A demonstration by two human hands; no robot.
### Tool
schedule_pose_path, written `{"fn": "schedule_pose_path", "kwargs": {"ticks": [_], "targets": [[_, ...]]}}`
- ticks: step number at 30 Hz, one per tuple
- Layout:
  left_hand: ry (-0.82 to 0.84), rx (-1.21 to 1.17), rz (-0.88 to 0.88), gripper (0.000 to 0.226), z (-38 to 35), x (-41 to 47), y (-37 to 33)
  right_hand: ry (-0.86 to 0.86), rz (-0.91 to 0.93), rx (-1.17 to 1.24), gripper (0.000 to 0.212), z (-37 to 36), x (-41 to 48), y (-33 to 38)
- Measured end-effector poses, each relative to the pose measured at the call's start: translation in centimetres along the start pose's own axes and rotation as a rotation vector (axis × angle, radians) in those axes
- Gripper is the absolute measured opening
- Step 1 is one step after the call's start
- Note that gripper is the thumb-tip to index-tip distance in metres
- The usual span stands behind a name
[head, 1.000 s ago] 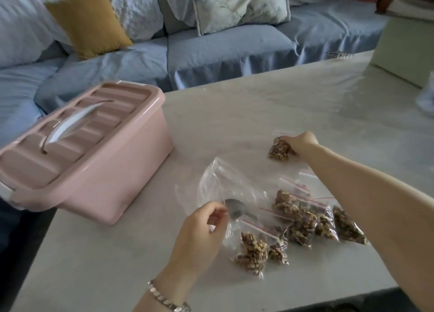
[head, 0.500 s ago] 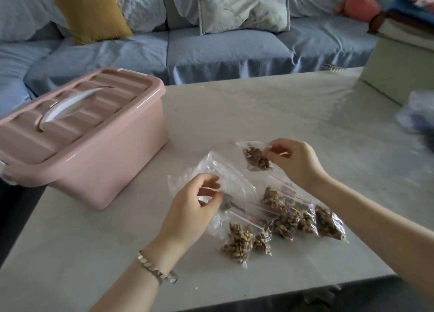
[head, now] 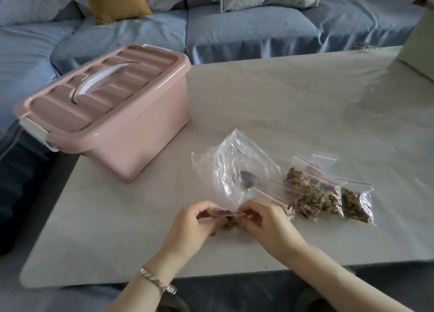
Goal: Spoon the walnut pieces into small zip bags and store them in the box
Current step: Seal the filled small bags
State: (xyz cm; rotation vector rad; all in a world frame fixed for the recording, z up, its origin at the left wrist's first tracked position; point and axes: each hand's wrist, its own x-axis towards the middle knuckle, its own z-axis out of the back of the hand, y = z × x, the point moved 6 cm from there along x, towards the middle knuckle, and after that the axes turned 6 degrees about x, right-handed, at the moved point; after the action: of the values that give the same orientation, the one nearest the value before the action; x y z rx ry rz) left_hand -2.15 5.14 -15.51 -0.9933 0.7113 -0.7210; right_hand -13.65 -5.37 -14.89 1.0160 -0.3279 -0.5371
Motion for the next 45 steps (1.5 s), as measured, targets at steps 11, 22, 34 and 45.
{"fn": "schedule_pose_path", "kwargs": {"ticks": [11,22,34,45], "targets": [[0.029,-0.156,-0.022,0.031,-1.6,0.4,-0.5,-0.056,0.066,0.026,0.015,0.5,0.0,0.6],[-0.015,-0.207,0.114,0.028,-2.4,0.3,-0.8,0.037,0.003,-0.016,0.006,0.8,0.1,0.3],[-0.141,0.027,-0.044,0.027,-2.0,0.3,-0.6,0.006,-0.208,0.055,0.023,0.5,0.2,-0.7],[-0.154,0.010,-0.015,0.034,-1.5,0.1,-0.3,-0.106,-0.146,0.177,0.016,1.7,-0.7,-0.5]]}}
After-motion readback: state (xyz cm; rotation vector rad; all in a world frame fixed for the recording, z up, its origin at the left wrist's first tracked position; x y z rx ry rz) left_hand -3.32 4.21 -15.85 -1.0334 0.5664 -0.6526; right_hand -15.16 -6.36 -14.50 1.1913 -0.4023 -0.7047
